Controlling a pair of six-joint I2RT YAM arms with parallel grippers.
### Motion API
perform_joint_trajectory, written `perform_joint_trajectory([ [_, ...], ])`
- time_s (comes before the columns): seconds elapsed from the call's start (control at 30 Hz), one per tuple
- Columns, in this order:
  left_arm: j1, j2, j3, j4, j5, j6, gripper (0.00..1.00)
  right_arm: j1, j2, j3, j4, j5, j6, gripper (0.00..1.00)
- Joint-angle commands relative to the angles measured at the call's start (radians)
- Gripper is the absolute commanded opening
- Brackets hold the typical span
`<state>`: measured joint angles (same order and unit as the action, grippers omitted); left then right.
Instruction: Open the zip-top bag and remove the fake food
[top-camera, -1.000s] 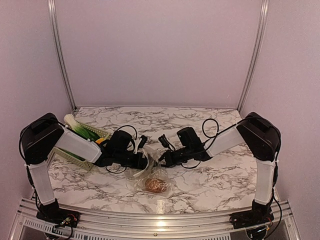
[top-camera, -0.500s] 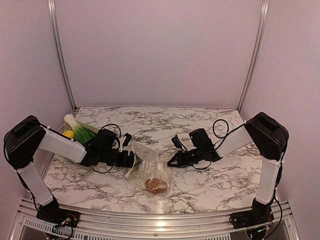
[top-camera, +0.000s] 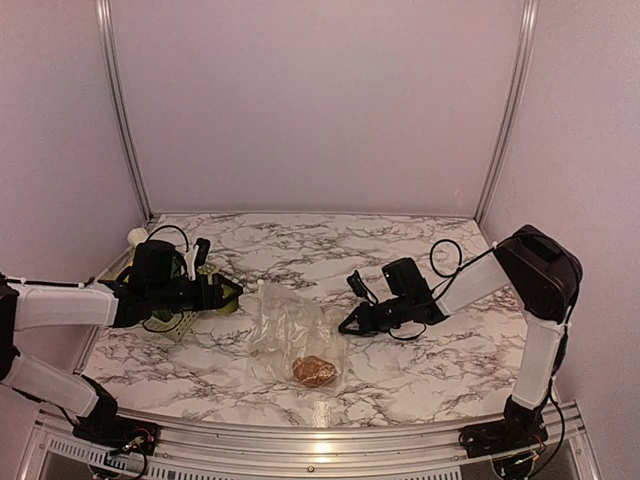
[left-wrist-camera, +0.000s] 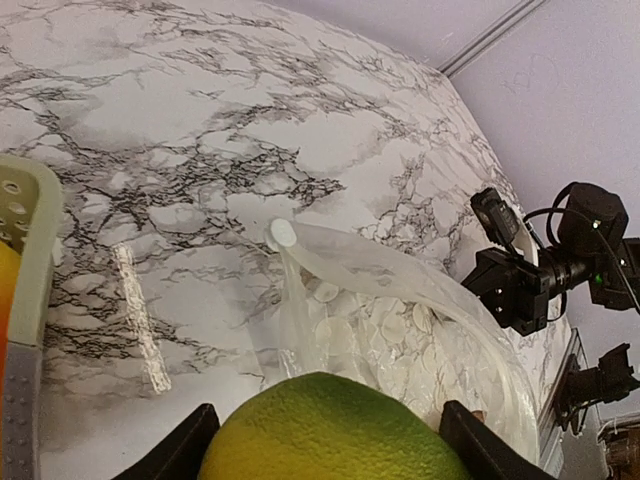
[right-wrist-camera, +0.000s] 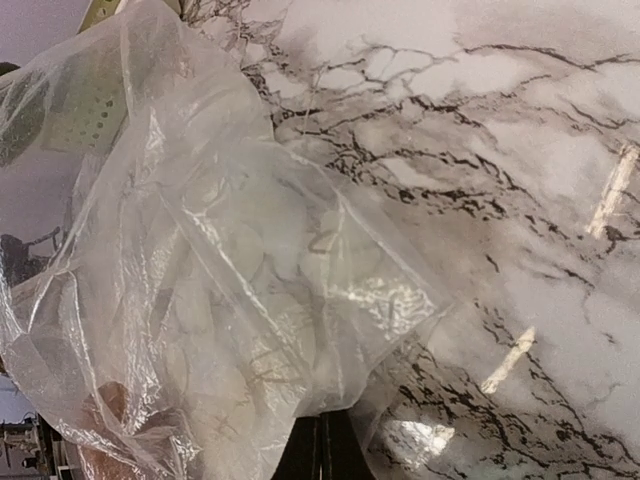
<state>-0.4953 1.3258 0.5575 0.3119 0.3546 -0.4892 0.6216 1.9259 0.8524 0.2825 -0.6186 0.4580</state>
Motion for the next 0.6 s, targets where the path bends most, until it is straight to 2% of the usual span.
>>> perform_joint_trajectory([
  [0.0,0.121,-0.117,0.001,-0.169,-0.042,0.002,0.76,-0.009,-0.035,-0.015,-0.025,0.010,-0.019,0.00],
  [0.23,0.334,-0.172,0.047,-0.386,-0.153,0.005,0.79,-0.010,-0.067,0.001,-0.037,-0.003,-0.041,0.00],
  [0.33,0.415,-0.155,0.035,-0.401,-0.155,-0.003,0.82,-0.010,-0.081,0.010,-0.050,0.000,-0.057,0.00],
  [0.43,0.449,-0.123,0.031,-0.407,-0.153,0.011,0.89,-0.010,-0.089,0.025,-0.068,0.001,-0.082,0.01],
  [0.57,0.457,-0.134,0.016,-0.375,-0.121,0.005,0.99,-0.016,-0.100,0.058,-0.111,0.011,-0.117,0.12],
])
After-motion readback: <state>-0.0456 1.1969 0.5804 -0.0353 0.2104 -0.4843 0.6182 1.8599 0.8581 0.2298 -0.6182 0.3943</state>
